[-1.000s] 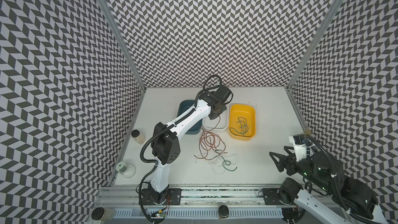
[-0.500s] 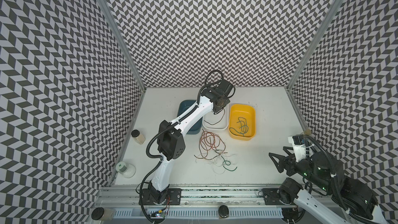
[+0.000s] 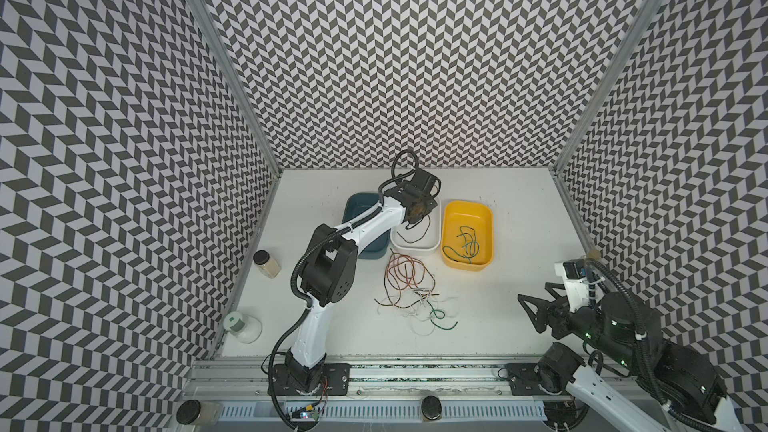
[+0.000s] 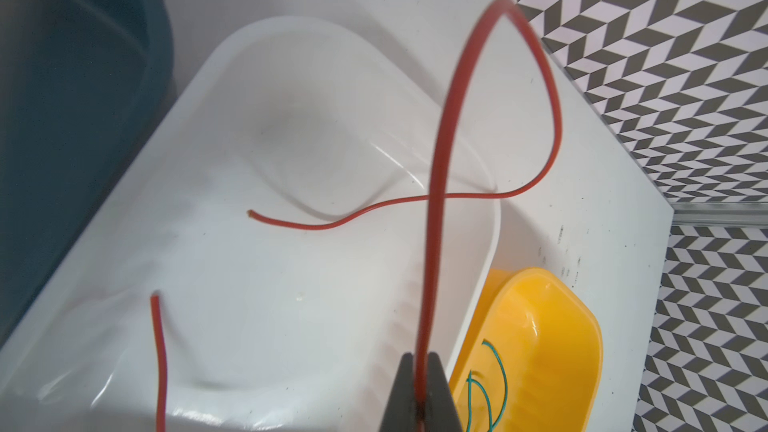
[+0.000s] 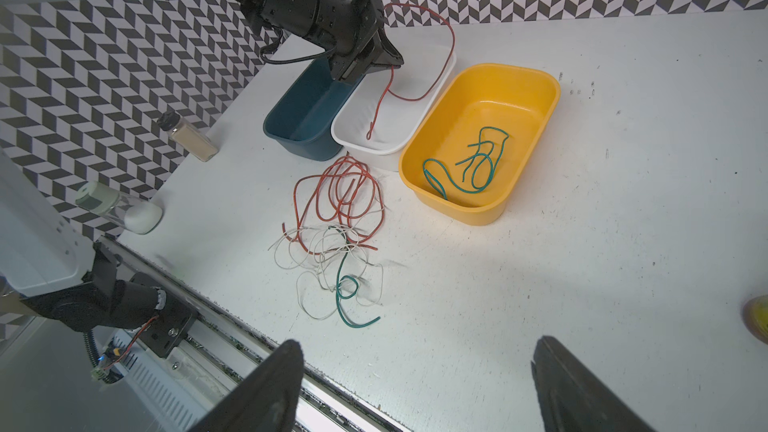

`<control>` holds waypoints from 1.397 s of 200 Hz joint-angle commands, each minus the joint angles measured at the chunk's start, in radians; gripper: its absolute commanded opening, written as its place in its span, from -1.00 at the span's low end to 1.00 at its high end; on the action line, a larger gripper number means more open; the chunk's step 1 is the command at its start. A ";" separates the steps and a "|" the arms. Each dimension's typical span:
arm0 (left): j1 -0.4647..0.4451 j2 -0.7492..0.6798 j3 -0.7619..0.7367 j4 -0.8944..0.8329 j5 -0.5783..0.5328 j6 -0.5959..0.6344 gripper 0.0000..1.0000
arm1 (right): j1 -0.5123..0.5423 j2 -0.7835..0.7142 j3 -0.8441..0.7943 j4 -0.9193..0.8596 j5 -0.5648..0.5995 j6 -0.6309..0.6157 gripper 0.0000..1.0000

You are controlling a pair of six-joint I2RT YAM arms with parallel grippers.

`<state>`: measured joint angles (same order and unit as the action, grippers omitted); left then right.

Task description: Untangle the cables

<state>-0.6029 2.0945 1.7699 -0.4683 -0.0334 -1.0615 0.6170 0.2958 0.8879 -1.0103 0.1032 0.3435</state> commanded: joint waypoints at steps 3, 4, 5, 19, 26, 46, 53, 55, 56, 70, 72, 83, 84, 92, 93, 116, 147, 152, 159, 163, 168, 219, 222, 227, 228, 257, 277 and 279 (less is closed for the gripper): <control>0.003 -0.023 -0.052 0.068 -0.002 0.046 -1.00 | -0.021 0.012 -0.009 0.048 -0.021 -0.021 0.72; 0.003 -0.024 -0.054 0.067 -0.003 0.046 -1.00 | -0.022 0.012 -0.009 0.049 -0.022 -0.021 0.72; 0.003 -0.024 -0.056 0.066 -0.004 0.046 -1.00 | -0.023 0.012 -0.009 0.049 -0.023 -0.021 0.72; 0.003 -0.025 -0.081 0.067 0.003 0.054 -1.00 | -0.035 0.014 -0.009 0.051 -0.034 -0.027 0.72; 0.002 -0.025 -0.095 0.066 0.004 0.057 -1.00 | -0.043 0.017 -0.010 0.052 -0.041 -0.030 0.72; 0.003 -0.031 -0.156 0.084 0.007 0.051 -1.00 | -0.058 0.021 -0.010 0.054 -0.055 -0.035 0.72; 0.005 -0.036 -0.179 0.092 0.003 0.046 -1.00 | -0.060 0.022 -0.010 0.055 -0.059 -0.035 0.72; 0.005 -0.037 -0.185 0.097 0.003 0.046 -1.00 | -0.061 0.022 -0.010 0.055 -0.059 -0.035 0.72; 0.006 -0.039 -0.189 0.098 0.003 0.045 -1.00 | -0.062 0.022 -0.010 0.055 -0.059 -0.035 0.72; 0.011 -0.049 -0.219 0.118 0.010 0.044 -1.00 | -0.068 0.024 -0.010 0.055 -0.063 -0.040 0.72; 0.011 -0.049 -0.221 0.118 0.011 0.044 -1.00 | -0.068 0.024 -0.010 0.055 -0.063 -0.040 0.71; 0.012 -0.057 -0.227 0.120 0.012 0.053 -1.00 | -0.072 0.027 -0.010 0.055 -0.068 -0.041 0.72; 0.012 -0.057 -0.227 0.120 0.012 0.053 -1.00 | -0.072 0.028 -0.010 0.055 -0.068 -0.042 0.72; 0.013 -0.062 -0.227 0.119 0.012 0.063 -0.94 | -0.074 0.030 -0.010 0.056 -0.071 -0.043 0.71; 0.013 -0.062 -0.227 0.119 0.013 0.065 -0.92 | -0.074 0.030 -0.010 0.056 -0.072 -0.043 0.71; 0.013 -0.076 -0.225 0.113 0.014 0.086 -0.53 | -0.079 0.033 -0.010 0.055 -0.074 -0.042 0.72; 0.014 -0.111 -0.251 0.119 0.017 0.091 -0.07 | -0.083 0.036 -0.010 0.055 -0.076 -0.044 0.72; 0.015 -0.122 -0.260 0.125 0.017 0.091 0.02 | -0.083 0.037 -0.010 0.053 -0.078 -0.046 0.71; 0.015 -0.140 -0.269 0.131 0.018 0.090 0.15 | -0.084 0.040 -0.010 0.053 -0.080 -0.046 0.72; 0.015 -0.150 -0.272 0.135 0.019 0.091 0.21 | -0.085 0.041 -0.010 0.053 -0.080 -0.045 0.72; 0.017 -0.162 -0.276 0.137 0.023 0.093 0.29 | -0.084 0.043 -0.009 0.053 -0.079 -0.046 0.72; 0.020 -0.312 -0.212 0.012 0.039 0.195 0.75 | -0.087 0.063 -0.009 0.054 -0.090 -0.049 0.72; 0.020 -0.326 -0.211 -0.002 0.039 0.201 0.77 | -0.087 0.066 -0.009 0.053 -0.091 -0.049 0.72; 0.021 -0.348 -0.212 -0.025 0.039 0.214 0.80 | -0.087 0.070 -0.009 0.053 -0.094 -0.052 0.72; 0.020 -0.355 -0.214 -0.030 0.039 0.217 0.81 | -0.086 0.071 -0.008 0.054 -0.095 -0.052 0.72; 0.020 -0.523 -0.300 -0.166 0.010 0.251 0.89 | -0.085 0.164 0.027 0.042 -0.151 -0.065 0.71; 0.015 -0.690 -0.478 -0.173 0.004 0.231 0.89 | -0.085 0.255 0.061 0.051 -0.218 -0.037 0.67; 0.014 -0.706 -0.501 -0.170 0.004 0.227 0.89 | -0.085 0.261 0.064 0.052 -0.224 -0.034 0.67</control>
<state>-0.5877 1.5375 1.4296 -0.5217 0.0044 -0.8413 0.5362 0.4732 0.9077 -0.9951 -0.0345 0.3031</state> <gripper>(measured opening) 0.944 0.842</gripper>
